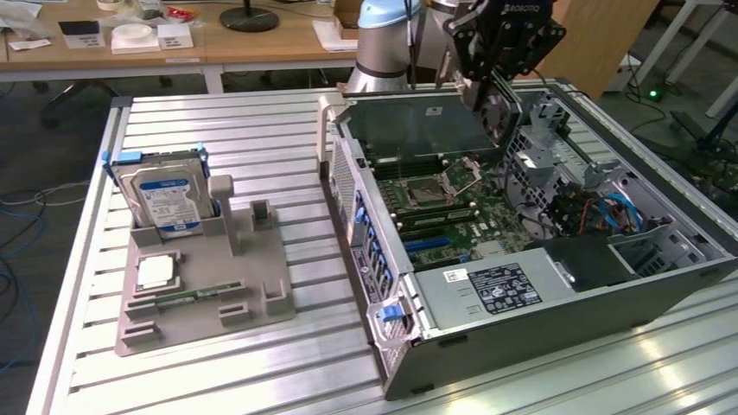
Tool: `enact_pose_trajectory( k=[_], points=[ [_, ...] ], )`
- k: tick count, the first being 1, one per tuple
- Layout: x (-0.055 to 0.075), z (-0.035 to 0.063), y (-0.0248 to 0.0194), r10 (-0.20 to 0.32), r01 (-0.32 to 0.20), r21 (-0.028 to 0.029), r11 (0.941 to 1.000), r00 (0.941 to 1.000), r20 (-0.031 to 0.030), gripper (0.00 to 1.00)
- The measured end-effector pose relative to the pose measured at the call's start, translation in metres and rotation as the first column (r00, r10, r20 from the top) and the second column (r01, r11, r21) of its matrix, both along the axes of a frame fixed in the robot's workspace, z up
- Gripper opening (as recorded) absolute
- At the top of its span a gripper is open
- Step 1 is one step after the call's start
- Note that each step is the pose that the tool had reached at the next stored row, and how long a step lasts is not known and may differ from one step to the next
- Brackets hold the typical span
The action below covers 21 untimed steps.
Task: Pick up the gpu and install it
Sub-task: 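Pick up the gpu and move the gpu toward the slot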
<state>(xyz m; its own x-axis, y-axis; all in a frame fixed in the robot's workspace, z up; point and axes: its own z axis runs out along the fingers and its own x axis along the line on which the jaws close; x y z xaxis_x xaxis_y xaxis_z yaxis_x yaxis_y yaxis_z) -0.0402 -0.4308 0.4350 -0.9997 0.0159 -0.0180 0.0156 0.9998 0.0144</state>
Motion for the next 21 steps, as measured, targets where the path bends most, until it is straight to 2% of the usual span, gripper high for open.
enact_pose_trajectory(
  k=[13,17,21],
  points=[
    [0.051,-0.0005,0.0,0.0,0.0,-0.0001,1.0,1.0,-0.0001,0.28],
    [0.059,-0.0008,0.0,0.0,0.0,-0.0001,1.0,1.0,-0.0001,0.28],
    [0.059,-0.0008,0.0,0.0,0.0,0.0,1.0,1.0,0.0,0.28]
  ],
)
